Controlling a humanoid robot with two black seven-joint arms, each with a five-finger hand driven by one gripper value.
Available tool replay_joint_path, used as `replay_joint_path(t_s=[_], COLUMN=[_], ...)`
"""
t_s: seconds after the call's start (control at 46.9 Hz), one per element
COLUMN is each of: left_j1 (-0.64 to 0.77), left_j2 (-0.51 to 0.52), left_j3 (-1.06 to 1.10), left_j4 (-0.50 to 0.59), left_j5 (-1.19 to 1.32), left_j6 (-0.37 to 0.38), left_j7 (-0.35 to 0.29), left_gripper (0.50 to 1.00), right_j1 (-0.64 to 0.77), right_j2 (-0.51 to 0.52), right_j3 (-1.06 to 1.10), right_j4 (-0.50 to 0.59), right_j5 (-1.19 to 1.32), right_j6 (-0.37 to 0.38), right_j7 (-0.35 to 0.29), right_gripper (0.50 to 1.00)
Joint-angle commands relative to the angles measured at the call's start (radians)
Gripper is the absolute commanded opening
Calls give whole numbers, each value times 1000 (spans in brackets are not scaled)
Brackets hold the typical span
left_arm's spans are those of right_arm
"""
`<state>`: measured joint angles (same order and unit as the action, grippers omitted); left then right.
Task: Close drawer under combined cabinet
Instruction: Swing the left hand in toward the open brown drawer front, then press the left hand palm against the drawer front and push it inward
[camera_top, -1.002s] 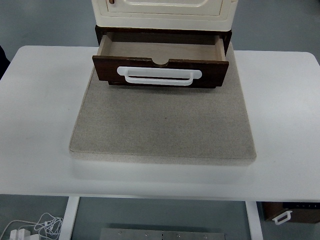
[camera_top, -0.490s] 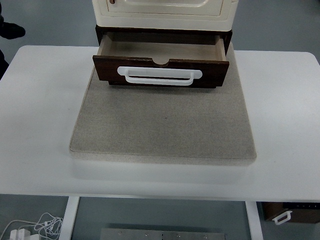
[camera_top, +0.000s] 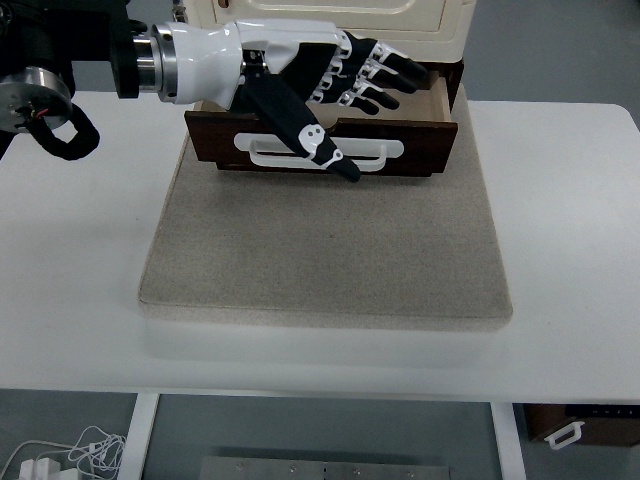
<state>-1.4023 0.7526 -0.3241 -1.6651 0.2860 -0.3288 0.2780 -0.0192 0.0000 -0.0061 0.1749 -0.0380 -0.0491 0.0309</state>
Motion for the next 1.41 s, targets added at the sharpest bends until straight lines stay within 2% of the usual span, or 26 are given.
replay_joint_path(t_s=[0.0,0.256,0.618,0.917,1.386], left_j1=[-1,8,-21,-29,-32], left_j2=[1,-22,-119,-156,-157], left_j3=[37,197,217,224,224], left_j4=[-5,22,145,206,288], left_j5=[30,153,186,188,202], left_j6=[-32,-70,-93,-91,-88], left_j7=[47,96,141,141,139], left_gripper=[1000,1000,1000,1000,1000], right_j1=[1,1,1,1,1], right_j2=[0,0,0,0,0], right_j3=[0,0,0,0,0], right_j4=[0,0,0,0,0], right_j5=[0,1,0,0,0], right_j6=[0,0,0,0,0], right_j7=[0,0,0,0,0], right_gripper=[952,952,952,952,952])
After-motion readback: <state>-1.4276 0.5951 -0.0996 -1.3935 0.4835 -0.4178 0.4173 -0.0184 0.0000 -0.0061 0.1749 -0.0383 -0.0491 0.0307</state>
